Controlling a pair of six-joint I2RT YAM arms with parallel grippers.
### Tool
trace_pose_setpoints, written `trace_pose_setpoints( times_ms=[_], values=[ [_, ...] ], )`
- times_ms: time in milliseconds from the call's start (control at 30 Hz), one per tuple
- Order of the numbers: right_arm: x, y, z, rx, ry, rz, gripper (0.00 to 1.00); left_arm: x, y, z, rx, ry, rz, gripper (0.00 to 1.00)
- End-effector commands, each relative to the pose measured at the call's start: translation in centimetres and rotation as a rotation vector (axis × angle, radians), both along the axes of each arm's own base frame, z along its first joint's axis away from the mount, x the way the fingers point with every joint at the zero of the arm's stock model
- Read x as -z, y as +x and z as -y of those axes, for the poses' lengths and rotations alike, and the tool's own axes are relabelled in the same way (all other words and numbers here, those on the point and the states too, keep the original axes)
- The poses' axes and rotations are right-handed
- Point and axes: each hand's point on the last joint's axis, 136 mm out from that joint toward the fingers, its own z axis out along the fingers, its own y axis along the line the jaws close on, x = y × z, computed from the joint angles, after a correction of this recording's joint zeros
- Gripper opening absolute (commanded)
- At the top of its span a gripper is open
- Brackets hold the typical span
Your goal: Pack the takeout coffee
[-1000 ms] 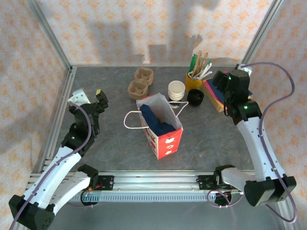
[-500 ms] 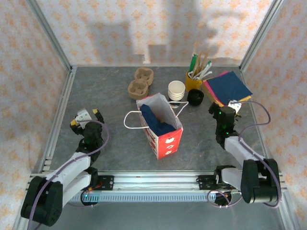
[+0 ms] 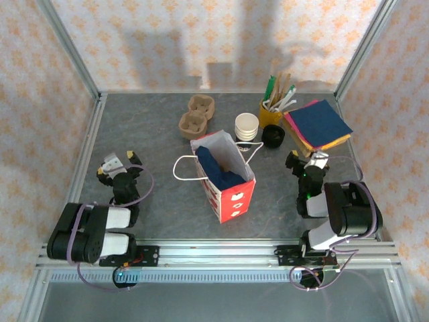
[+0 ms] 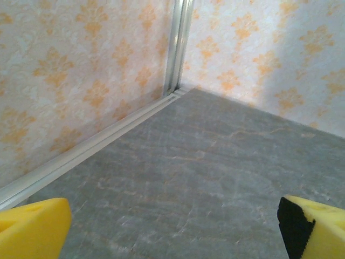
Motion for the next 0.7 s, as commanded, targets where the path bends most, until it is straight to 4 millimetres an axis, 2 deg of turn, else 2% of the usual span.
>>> trace_pose_setpoints(
  times_ms=[0, 67, 133, 267, 333, 367, 667],
  values=[
    [-3.2, 1.3, -0.9, -0.059, -0.03, 0.119, 1.0, -3.0, 1.2, 1.2, 0.11, 0.03, 0.162, 0.99],
    [-3.1, 2.0, -0.8, -0.047, -0.03, 0.094, 1.0, -1.8, 2.2, 2.0, 0.163, 0.028, 0.1, 0.98],
    [-2.7, 2.1, -1.1, -0.06, -0.04, 0.076, 1.0, -2.1, 2.4, 2.1, 0.169, 0.049, 0.131, 0.99],
    [-2.9, 2.2, -1.2, -0.061, -0.045, 0.083, 1.0, -0.8, 4.2, 2.4, 0.184, 0.038, 0.029, 0.99],
    [-2.9, 2.1, -1.2, -0.061, -0.046, 0.081, 1.0, -1.3, 4.4, 2.6, 0.193, 0.049, 0.048, 0.99],
    [-2.9, 2.2, -1.2, -0.061, -0.047, 0.082, 1.0, -0.7, 4.5, 2.5, 0.192, 0.042, 0.019, 0.99],
    [-2.9, 2.1, -1.2, -0.06, -0.048, 0.084, 1.0, -0.6, 5.0, 3.3, 0.235, 0.059, 0.007, 0.99]
  ],
)
